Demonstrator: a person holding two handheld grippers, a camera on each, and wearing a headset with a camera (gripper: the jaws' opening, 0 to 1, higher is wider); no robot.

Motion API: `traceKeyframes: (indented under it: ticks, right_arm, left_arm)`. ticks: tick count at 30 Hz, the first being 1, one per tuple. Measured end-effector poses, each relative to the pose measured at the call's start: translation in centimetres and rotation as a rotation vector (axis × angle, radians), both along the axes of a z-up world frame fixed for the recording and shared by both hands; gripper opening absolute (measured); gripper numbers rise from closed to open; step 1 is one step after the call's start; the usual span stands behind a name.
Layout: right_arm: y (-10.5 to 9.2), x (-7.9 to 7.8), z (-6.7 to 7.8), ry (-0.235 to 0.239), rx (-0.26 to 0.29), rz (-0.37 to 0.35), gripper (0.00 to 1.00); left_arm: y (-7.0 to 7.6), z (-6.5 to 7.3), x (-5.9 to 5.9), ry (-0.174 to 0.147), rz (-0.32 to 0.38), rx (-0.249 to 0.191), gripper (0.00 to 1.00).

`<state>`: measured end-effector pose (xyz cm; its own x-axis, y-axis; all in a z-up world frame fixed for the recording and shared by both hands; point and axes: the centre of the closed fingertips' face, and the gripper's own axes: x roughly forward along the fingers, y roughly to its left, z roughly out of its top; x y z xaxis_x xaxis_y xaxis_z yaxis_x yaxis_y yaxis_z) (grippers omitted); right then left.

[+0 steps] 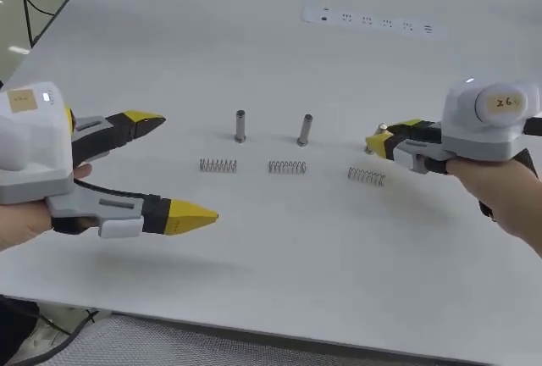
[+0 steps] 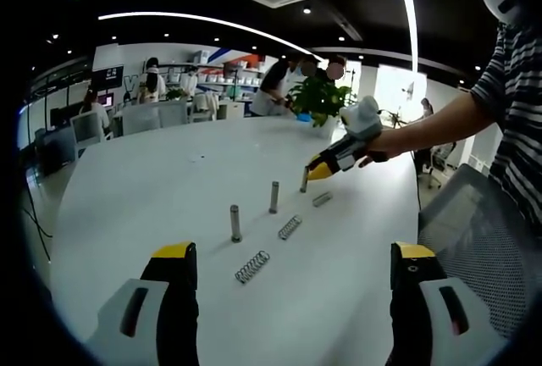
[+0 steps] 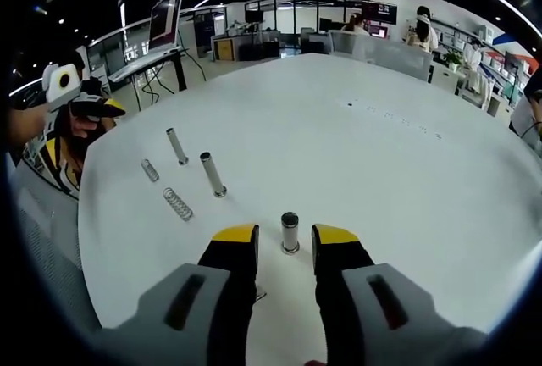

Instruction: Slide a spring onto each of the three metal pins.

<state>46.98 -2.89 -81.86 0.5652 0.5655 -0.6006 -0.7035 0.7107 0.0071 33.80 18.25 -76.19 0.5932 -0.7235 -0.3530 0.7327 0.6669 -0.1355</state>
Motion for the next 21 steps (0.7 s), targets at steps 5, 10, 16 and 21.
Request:
traceKeyframes:
  ticks: [5, 10, 16, 21]
  right_arm:
    - [-0.03, -0.15, -0.02, 0.003, 0.003, 0.002, 0.3]
    - [-0.09, -0.25, 0.03, 0.009, 0.013, -0.005, 0.36]
    - [0.1, -0.29, 0.23, 0.004, 0.022, -0.001, 0.42]
    - [0.16, -0.67, 0.24, 0.005, 0.021, 0.009, 0.47]
  left_arm:
    - [-0.03, -0.01, 0.08, -0.001, 0.001, 0.0, 0.94]
    - [-0.09, 0.0, 0.12, -0.001, 0.002, -0.001, 0.94]
    - [-0.09, -0.02, 0.12, 0.002, 0.001, -0.001, 0.95]
    - [0.08, -0.02, 0.15, 0.0, 0.004, 0.0, 0.95]
